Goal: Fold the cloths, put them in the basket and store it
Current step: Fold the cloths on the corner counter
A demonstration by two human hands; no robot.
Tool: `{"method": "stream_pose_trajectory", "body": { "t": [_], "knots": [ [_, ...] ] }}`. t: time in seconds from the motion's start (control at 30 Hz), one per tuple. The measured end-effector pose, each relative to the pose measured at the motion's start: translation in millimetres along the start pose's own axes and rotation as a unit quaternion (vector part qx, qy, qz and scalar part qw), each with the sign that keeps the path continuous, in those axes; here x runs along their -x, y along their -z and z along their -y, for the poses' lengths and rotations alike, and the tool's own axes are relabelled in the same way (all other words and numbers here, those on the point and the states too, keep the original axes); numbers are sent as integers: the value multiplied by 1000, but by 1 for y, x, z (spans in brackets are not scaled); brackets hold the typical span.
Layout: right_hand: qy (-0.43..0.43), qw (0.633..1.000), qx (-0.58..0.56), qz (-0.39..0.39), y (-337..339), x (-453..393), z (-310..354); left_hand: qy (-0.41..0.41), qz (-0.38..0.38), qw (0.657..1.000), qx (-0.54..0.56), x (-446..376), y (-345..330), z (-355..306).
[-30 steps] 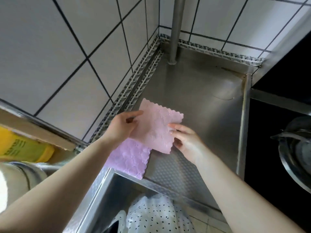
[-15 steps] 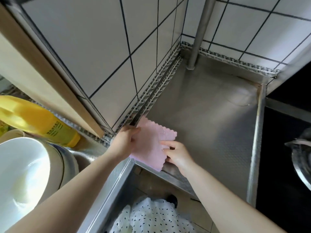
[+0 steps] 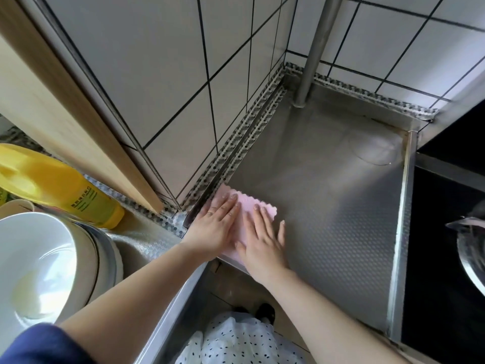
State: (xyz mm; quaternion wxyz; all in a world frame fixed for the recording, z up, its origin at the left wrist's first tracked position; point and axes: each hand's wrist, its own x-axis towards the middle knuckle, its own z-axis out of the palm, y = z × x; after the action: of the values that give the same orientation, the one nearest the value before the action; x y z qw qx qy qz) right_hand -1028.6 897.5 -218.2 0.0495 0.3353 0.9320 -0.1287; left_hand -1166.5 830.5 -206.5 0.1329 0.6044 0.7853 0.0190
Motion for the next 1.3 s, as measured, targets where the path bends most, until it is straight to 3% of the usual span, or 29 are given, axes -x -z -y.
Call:
{"method": "stream_pose_trajectory", "body": {
  "t": [0.2,0.33,0.4,0.53,0.67,0.77,0.87,0.93,1.03,1.13,1.3],
  "knots": [
    [-14,1000,14,18,-4,7,-10,5,1,1000,30,0,-9,10],
    [-51,976,-209,-37,8,11,-13,56,-19,994,87,5,-1,7],
    [-131,930,-333,-86,13,18,-15,99,-28,988,111,9,-2,8],
    [-234,821,-521,-17,16,23,-9,135,-42,977,157,13,-3,8],
    [-300,753,-586,7,12,14,-4,167,-65,962,208,6,-1,5],
    [-379,655,-653,29,18,6,-3,162,-79,949,259,3,3,4],
    [-394,572,-719,36,33,4,-5,161,-73,944,279,2,11,0],
    [-382,551,-742,23,37,7,-11,167,-79,935,304,4,19,-8],
    [-357,555,-750,44,44,24,-23,173,-75,902,388,9,33,-20],
    [-325,522,-787,51,49,56,-48,190,-25,849,493,13,45,-39],
    [-334,482,-810,7,60,131,-92,160,219,701,659,11,58,-93]
  ]
}}
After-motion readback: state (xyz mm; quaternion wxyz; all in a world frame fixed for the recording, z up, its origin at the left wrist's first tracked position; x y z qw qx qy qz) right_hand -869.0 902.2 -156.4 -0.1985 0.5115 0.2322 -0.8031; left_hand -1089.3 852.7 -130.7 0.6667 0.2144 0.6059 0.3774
